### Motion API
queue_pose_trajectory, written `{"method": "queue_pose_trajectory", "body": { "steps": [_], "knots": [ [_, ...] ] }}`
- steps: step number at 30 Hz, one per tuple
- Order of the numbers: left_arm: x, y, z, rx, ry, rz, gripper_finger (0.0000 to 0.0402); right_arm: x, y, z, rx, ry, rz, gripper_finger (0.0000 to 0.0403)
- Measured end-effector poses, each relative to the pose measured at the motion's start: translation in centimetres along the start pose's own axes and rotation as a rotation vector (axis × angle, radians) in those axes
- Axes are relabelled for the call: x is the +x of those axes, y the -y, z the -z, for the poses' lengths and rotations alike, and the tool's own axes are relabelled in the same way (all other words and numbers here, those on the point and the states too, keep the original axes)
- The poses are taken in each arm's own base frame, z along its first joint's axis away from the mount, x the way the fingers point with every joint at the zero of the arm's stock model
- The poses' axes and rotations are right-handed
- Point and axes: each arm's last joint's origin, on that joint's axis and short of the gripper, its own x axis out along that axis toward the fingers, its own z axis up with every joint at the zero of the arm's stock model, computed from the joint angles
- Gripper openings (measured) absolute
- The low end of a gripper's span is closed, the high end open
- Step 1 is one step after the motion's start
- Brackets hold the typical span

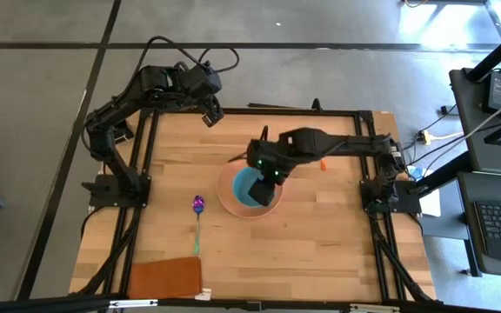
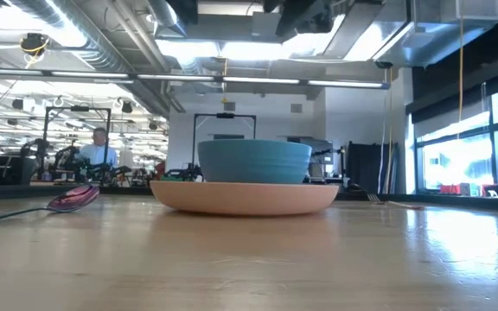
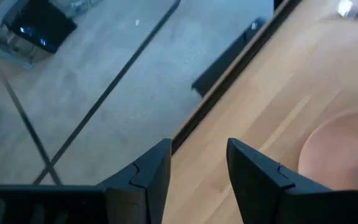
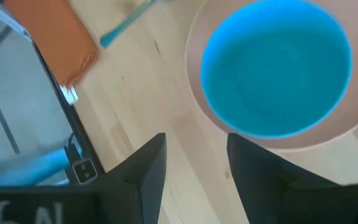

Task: Set table place
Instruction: Put the orange fork to the right of the orange plate

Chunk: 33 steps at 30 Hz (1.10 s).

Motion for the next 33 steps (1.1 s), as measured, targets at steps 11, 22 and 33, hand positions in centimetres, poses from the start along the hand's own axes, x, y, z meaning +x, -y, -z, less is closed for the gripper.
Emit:
{"method": "queue_pose_trajectory", "body": {
  "steps": [11, 22, 33],
  "knots": [
    [-0.4, 0.7, -2.2, -0.159, 0.199, 0.118, 0.0149, 0.4, -1.8, 3.6, 0.034, -0.144, 0.114, 0.0171],
    [-1.0, 2.4, -0.6, -0.016, 0.009, 0.599, 0.0149, -3.0, -0.5, 6.0, 0.166, 0.056, 0.452, 0.0171],
    [-2.1, 4.5, -0.3, -0.006, -0.005, 0.647, 0.0149, -8.6, 2.6, 8.4, 0.327, 0.437, 0.584, 0.0171]
  ]
}}
